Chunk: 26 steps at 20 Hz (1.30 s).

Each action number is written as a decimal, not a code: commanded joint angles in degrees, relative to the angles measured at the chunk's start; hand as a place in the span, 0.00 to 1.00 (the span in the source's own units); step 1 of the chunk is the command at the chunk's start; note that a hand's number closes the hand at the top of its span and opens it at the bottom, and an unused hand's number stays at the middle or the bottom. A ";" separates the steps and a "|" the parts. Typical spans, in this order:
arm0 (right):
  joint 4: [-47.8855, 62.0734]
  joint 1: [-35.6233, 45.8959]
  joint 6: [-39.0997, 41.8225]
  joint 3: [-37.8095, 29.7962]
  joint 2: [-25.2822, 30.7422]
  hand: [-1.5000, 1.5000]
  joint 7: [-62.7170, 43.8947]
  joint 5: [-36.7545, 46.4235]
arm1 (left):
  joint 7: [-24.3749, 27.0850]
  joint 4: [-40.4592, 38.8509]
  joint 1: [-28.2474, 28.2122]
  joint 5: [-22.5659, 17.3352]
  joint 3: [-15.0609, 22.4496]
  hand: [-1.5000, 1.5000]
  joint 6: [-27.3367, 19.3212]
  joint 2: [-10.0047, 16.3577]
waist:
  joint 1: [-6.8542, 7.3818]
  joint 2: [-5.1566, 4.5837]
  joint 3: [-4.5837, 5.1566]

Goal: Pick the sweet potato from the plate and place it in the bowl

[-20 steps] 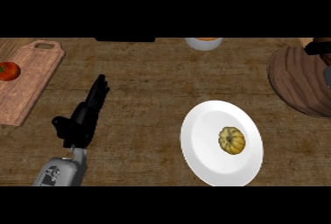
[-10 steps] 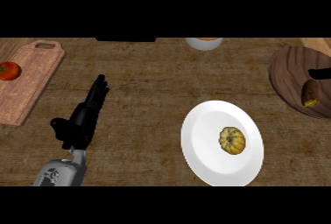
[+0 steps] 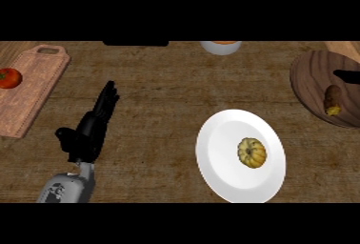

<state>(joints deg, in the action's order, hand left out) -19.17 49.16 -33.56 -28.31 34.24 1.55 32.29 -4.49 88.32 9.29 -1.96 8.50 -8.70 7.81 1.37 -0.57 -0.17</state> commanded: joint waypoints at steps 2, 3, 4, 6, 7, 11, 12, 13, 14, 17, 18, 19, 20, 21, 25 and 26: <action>-3.66 0.53 -3.35 -1.82 0.05 0.00 2.40 -2.98 | -4.41 2.20 1.23 -0.77 -0.94 0.50 0.78 0.51 | -0.65 0.42 0.12; -4.40 -0.58 -3.74 -4.54 -0.04 0.00 5.77 -5.92 | -1.52 2.30 -1.66 1.61 1.16 0.50 -1.43 -1.37 | -0.53 0.36 0.09; -4.58 -0.96 -3.39 -4.64 -0.48 0.00 5.69 -6.67 | 0.59 0.08 -1.27 -1.05 -2.53 0.50 2.19 1.75 | -0.65 0.34 0.12; -8.12 -1.78 -2.14 -4.57 -1.91 0.00 3.30 -8.48 | -0.27 -2.62 1.92 0.30 -2.26 0.50 0.25 -0.38 | -1.49 0.58 0.18; -8.34 -1.57 -1.01 -5.49 -1.86 0.00 3.17 -9.99 | 1.46 0.33 -2.59 0.61 -1.35 0.50 0.35 -0.26 | -1.14 0.61 0.17; -16.29 -9.39 5.07 -8.05 -1.83 0.00 5.63 -16.20 | -0.82 1.20 -1.44 0.66 -2.38 0.50 0.38 0.36 | -2.22 0.96 0.18; -17.25 -9.04 6.31 -8.27 -1.34 0.00 5.15 -17.11 | -3.14 0.61 2.19 2.08 -0.84 0.50 -1.76 -2.13 | -2.29 0.88 0.17; -20.78 -10.63 6.64 -7.76 -1.71 0.00 2.75 -17.73 | 1.09 -1.70 -1.43 1.64 -1.29 0.50 -0.54 -1.97 | -2.29 0.91 0.22; -23.75 -14.65 9.03 -8.05 -2.25 0.00 3.02 -19.11 | -0.90 2.46 -2.39 0.09 -2.19 0.50 1.22 0.01 | -2.48 1.10 0.23; -32.44 -19.24 12.86 -6.92 -3.80 0.00 0.75 -21.96 | -1.27 2.74 -2.57 1.54 -1.64 0.50 0.32 -0.85 | -2.19 0.95 0.21; -35.71 -22.43 11.75 -6.88 -7.49 0.00 2.81 -22.94 | 1.54 -0.17 -3.40 1.81 -1.85 0.50 -0.08 -1.67 | -2.43 0.95 0.23; -37.85 -24.38 13.66 -6.68 -7.19 0.00 1.86 -23.95 | 0.02 -0.42 -1.67 0.87 -2.80 0.50 1.62 -0.48 | -2.28 0.87 0.22; -40.51 -25.40 14.43 -6.38 -6.63 0.00 -0.06 -24.52 | -0.54 5.09 -6.25 0.99 -1.57 0.50 1.85 -0.25 | -1.87 0.89 0.21; -45.74 -27.31 13.08 -4.24 -8.32 0.00 -3.76 -23.50 | 2.42 0.99 -5.21 1.66 -1.94 0.50 1.28 -1.55 | -1.96 0.82 0.23; -51.04 -33.86 15.40 -4.31 -9.69 0.00 -1.83 -26.04 | 3.96 -5.74 1.10 3.32 -3.36 0.50 0.55 -2.73 | -1.98 0.64 0.20; -52.64 -36.06 15.03 -4.28 -10.49 0.00 -1.77 -26.51 | -1.75 1.85 -2.12 1.93 -3.45 0.50 2.06 -0.97 | -1.64 0.68 0.18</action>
<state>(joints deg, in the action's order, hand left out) -64.99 19.40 -19.53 -33.21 25.73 0.42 7.68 -4.42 88.30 7.73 -0.26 5.46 -7.11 6.81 -0.55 0.19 0.04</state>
